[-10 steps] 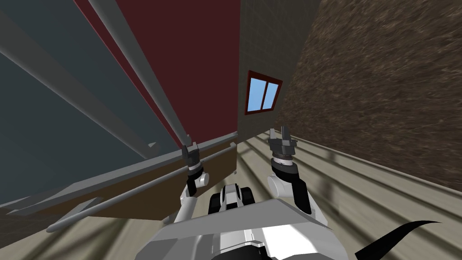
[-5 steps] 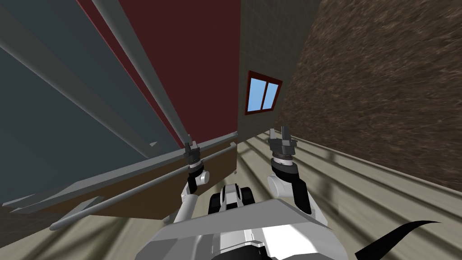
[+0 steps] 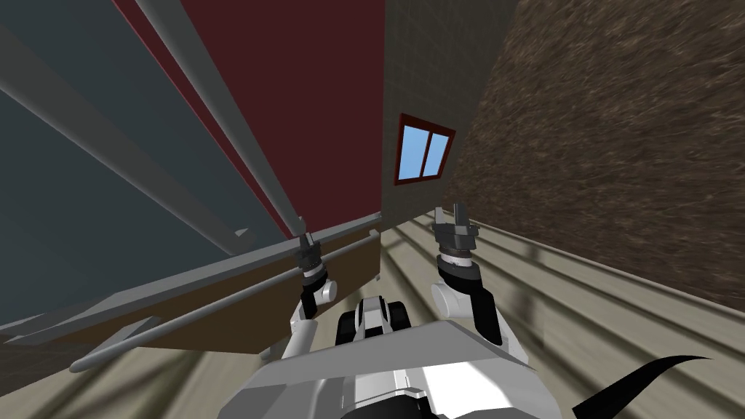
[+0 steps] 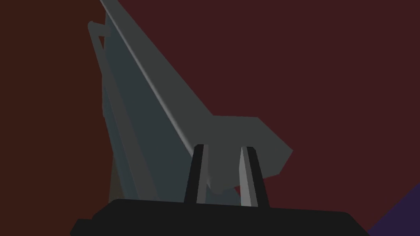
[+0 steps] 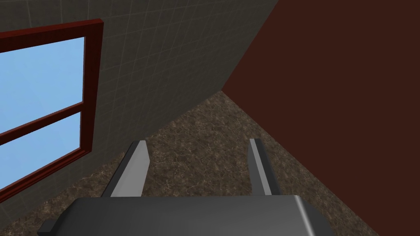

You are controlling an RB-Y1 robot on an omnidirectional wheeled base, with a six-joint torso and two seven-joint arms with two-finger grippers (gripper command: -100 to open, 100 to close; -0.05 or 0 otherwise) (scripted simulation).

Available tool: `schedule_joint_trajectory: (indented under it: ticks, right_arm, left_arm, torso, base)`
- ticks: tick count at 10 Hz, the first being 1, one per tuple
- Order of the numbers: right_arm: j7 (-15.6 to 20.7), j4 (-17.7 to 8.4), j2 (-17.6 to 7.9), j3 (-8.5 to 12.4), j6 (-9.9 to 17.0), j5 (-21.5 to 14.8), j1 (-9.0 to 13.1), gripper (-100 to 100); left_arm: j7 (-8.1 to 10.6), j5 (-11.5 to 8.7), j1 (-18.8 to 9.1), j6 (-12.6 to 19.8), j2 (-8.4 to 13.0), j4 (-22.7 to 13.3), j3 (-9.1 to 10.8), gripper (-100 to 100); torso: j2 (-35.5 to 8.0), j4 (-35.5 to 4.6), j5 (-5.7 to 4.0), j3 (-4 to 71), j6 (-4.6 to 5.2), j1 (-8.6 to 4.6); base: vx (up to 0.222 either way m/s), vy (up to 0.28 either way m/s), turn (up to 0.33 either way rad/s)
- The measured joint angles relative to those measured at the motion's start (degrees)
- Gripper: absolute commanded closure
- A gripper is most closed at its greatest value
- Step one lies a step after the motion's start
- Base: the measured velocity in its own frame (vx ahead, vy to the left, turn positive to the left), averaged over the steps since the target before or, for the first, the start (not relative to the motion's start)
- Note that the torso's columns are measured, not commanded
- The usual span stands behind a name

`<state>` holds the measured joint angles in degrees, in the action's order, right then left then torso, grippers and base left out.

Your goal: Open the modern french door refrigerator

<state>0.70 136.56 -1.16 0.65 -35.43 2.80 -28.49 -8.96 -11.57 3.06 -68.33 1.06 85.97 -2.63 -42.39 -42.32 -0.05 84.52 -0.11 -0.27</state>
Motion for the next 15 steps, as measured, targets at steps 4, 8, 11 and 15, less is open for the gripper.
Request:
schedule_joint_trajectory:
  ticks: [4, 8, 11, 15]
  right_arm:
    - [0.0, 0.0, 0.0, 0.0, 0.0, 0.0, 0.0, 0]
    - [0.0, 0.0, 0.0, 0.0, 0.0, 0.0, 0.0, 0]
    - [0.0, 0.0, 0.0, 0.0, 0.0, 0.0, 0.0, 0]
    - [0.0, 0.0, 0.0, 0.0, 0.0, 0.0, 0.0, 0]
  left_arm:
    - [-5.48, -0.9, 0.0, 1.8, -1.7, 2.8, 2.51, 100]
    - [-10.45, -1.8, -0.3, 3.5, -3.3, 5.0, 4.86, 100]
    - [-10.54, -1.8, -0.3, 3.6, -0.9, 5.0, 4.85, -100]
    - [-9.86, -1.8, -0.6, 3.7, 4.0, 4.4, 4.51, -100]
  torso:
    - [0.1, 0.0, 0.12, 0.1, 0.11, 0.50]
    - [0.1, 0.0, 0.04, 0.0, 0.12, 0.28]
    - [0.2, 0.1, 0.16, 0.1, 0.10, 0.64]
    - [0.1, 0.0, 0.03, 0.0, 0.11, 0.22]
  base:
    - [-0.074, -0.241, 0.119]
    - [-0.058, -0.196, 0.100]
    - [0.004, 0.013, -0.010]
    - [0.014, 0.052, -0.024]
